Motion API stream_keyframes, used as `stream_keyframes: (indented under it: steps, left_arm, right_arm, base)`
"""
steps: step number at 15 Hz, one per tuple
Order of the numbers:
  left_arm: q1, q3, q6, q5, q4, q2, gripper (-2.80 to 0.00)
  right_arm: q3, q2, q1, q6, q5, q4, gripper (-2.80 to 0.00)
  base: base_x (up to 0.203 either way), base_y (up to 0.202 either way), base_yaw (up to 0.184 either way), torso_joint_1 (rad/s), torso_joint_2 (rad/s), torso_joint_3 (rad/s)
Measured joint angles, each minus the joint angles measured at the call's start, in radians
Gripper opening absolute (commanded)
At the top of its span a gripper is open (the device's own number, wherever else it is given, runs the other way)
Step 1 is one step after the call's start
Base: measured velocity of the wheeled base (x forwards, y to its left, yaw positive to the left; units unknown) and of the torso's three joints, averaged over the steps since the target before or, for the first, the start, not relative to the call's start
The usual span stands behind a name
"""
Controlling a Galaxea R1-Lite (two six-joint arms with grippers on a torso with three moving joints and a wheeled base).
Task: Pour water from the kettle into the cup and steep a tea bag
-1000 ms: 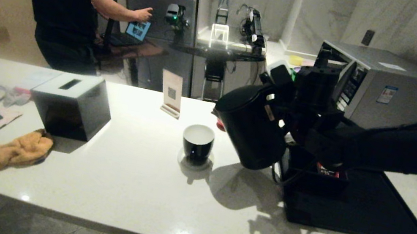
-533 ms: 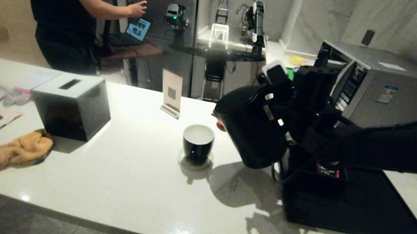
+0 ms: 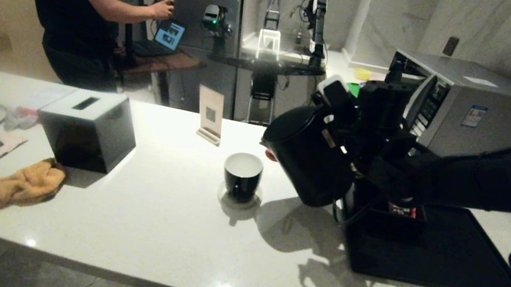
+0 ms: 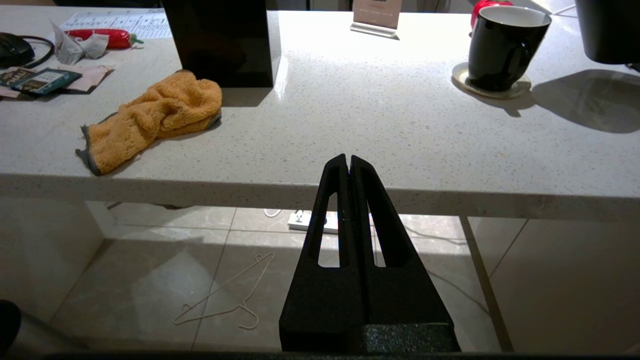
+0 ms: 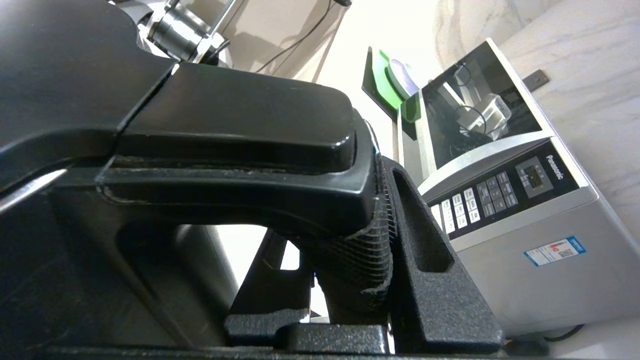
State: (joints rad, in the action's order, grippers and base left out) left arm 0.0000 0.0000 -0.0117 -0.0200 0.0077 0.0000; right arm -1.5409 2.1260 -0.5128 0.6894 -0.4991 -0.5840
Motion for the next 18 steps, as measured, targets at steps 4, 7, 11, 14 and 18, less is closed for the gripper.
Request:
stream_keyframes:
  steps: [4, 7, 11, 14, 18]
  left_arm:
    - [0.0, 0.0, 0.0, 0.0, 0.0, 0.0, -2.8]
    - [0.0, 0.0, 0.0, 0.0, 0.0, 0.0, -2.8]
    - [0.0, 0.0, 0.0, 0.0, 0.0, 0.0, -2.8]
    - [0.0, 0.0, 0.0, 0.0, 0.0, 0.0, -2.8]
    - [0.0, 0.0, 0.0, 0.0, 0.0, 0.0, -2.8]
  right_arm:
    - [0.0, 0.002, -0.002, 0.037, 0.001, 0.0, -2.8]
    - [0.0, 0.002, -0.002, 0.076, 0.006, 0.0, -2.8]
    - [-0.001, 0.002, -0.009, 0.116, 0.01, 0.0, -2.8]
    - [-0.001, 0.002, -0.02, 0.134, 0.01, 0.0, -2.8]
    - [-0.001, 0.005, -0.037, 0.161, 0.01, 0.0, -2.8]
  base:
    - [0.0, 0.0, 0.0, 0.0, 0.0, 0.0]
    - [0.0, 0.0, 0.0, 0.0, 0.0, 0.0]
    - [0.0, 0.0, 0.0, 0.0, 0.0, 0.0]
    - [0.0, 0.0, 0.0, 0.0, 0.0, 0.0]
    - [0.0, 0.0, 0.0, 0.0, 0.0, 0.0]
